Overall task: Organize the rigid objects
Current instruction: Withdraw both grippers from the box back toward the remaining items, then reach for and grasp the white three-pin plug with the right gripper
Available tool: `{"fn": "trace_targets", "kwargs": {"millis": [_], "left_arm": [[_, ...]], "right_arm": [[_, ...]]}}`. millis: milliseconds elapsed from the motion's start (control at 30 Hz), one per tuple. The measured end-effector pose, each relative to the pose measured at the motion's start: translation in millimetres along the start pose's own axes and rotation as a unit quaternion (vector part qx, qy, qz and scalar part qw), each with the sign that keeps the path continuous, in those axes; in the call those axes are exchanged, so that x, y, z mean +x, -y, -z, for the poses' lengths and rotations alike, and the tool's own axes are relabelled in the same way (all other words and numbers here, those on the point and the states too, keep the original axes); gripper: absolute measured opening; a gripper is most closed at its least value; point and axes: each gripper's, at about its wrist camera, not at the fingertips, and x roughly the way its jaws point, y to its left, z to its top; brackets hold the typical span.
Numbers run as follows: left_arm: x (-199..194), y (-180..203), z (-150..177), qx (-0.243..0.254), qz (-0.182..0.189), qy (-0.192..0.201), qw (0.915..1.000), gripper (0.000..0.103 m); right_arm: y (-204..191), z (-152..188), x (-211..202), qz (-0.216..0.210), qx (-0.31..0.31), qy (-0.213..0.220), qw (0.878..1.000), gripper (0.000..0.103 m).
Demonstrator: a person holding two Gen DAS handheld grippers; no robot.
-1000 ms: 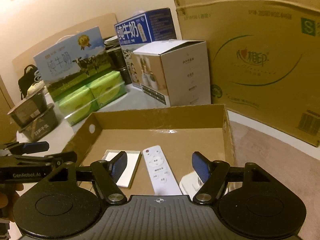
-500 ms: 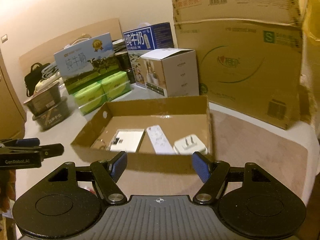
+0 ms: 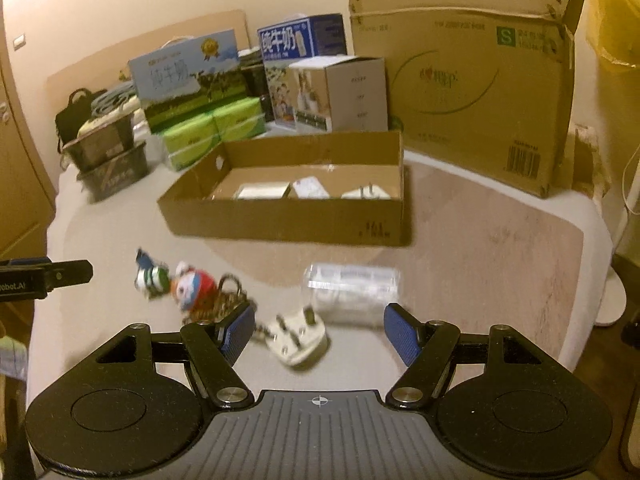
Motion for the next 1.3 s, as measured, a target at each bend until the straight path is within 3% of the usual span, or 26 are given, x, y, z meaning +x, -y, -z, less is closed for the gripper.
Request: {"fn": "trace_targets", "kwargs": {"millis": [267, 633, 1000, 1300], "left_arm": [[-7, -3, 21, -0.003, 0.001, -0.017, 0.9999, 0.091], [-1, 0, 20, 0.004, 0.002, -0.022, 0.9998, 0.091], [22, 11, 19, 0.019, 0.011, -0.034, 0.9992, 0.091], [49, 20, 21, 0.035, 0.038, -0.046, 0.9976, 0.091]], "right_arm": [[-1, 16, -6, 0.001, -0.009, -0.008, 1.0, 0.072], [-2, 20, 1, -0.004, -0.025, -0.012, 1.0, 0.071], [0, 23, 28, -0.023, -0.04, -0.036, 0.998, 0.071], [2, 25, 58, -0.033, -0.061, -0.053, 0.996, 0.071]]}}
